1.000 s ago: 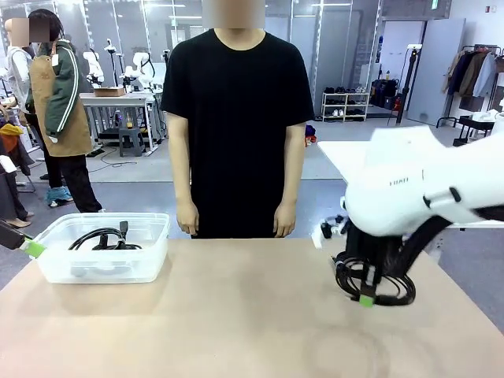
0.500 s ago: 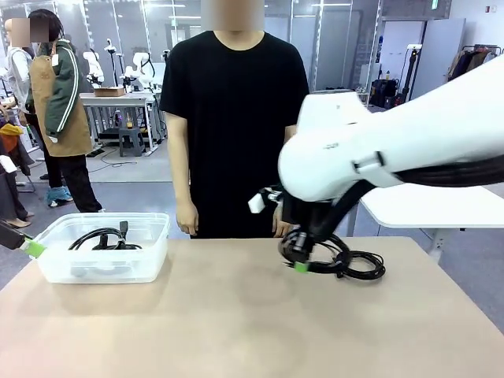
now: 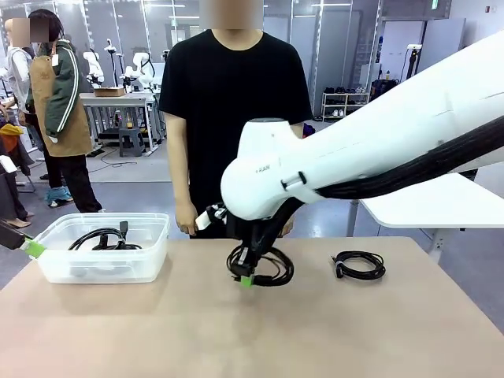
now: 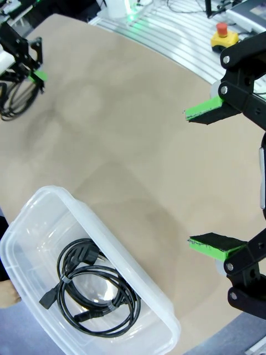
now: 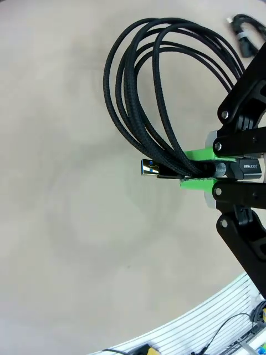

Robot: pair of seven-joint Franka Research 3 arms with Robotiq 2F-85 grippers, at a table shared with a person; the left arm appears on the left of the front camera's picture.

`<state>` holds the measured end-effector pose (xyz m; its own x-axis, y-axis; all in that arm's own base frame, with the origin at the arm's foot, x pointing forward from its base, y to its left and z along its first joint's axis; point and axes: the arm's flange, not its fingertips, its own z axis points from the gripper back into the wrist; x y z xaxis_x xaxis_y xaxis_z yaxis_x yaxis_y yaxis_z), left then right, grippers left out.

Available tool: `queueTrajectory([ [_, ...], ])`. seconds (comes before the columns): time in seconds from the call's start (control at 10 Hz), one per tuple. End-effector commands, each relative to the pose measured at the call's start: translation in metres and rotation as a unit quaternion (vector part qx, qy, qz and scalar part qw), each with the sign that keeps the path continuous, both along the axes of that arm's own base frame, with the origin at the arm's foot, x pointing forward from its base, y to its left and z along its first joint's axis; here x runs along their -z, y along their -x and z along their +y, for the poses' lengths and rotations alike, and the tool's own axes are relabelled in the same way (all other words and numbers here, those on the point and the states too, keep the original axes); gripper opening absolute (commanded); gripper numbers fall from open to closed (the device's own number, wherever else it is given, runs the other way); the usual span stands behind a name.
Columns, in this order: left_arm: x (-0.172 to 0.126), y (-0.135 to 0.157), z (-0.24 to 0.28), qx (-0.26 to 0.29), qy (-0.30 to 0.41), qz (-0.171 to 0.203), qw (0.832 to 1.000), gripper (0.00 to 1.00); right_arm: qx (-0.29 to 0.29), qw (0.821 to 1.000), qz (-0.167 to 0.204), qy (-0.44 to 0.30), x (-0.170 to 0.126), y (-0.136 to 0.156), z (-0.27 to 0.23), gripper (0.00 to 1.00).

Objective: Organize and store the cables.
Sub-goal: Place the USB Extension Cable into the Organizing box.

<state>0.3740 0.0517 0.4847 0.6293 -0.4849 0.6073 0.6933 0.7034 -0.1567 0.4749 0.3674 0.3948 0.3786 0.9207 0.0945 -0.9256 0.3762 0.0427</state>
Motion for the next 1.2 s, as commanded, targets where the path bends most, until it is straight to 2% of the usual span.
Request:
queueTrajectory([
  [0.0,-0.001,-0.001,0.0,-0.001,0.0,0.001,1.0,1.0,-0.017,1.0,0.016,0.008,0.013,-0.006,0.017,0.06],
  [0.2,-0.001,-0.001,0.0,-0.001,0.0,0.001,1.0,1.0,-0.033,0.999,0.027,0.006,0.036,-0.009,0.025,0.06],
  [0.4,-0.001,-0.001,0.0,-0.001,0.0,0.001,1.0,1.0,-0.035,0.999,0.025,0.001,0.043,-0.01,0.022,0.06],
  [0.5,-0.001,-0.001,0.0,-0.001,0.0,0.001,1.0,1.0,-0.046,0.999,0.027,-0.003,0.045,-0.012,0.018,0.17],
  [0.6,-0.001,-0.001,0.0,-0.001,0.0,0.001,1.0,1.0,-0.047,0.998,0.039,-0.011,0.049,-0.012,0.014,0.42],
  [0.7,-0.001,-0.001,0.0,-0.001,0.0,0.001,1.0,1.0,-0.047,0.998,0.045,-0.018,0.049,-0.012,0.011,0.52],
  [0.8,-0.001,-0.001,0.0,-0.001,0.0,0.001,1.0,1.0,-0.05,0.998,0.039,-0.023,0.047,-0.011,0.009,0.76],
  [0.9,-0.001,-0.001,0.0,-0.001,0.0,0.001,1.0,1.0,-0.047,0.998,0.034,-0.024,0.045,-0.008,0.004,0.86],
  [1.0,-0.001,-0.001,0.0,-0.001,0.0,0.001,1.0,1.0,-0.041,0.998,0.029,-0.031,0.041,-0.007,-0.002,1.0],
  [1.1,0.0,0.0,0.0,0.0,0.0,0.0,1.0,1.0,-0.035,0.998,0.025,-0.041,0.037,-0.005,-0.011,1.0],
])
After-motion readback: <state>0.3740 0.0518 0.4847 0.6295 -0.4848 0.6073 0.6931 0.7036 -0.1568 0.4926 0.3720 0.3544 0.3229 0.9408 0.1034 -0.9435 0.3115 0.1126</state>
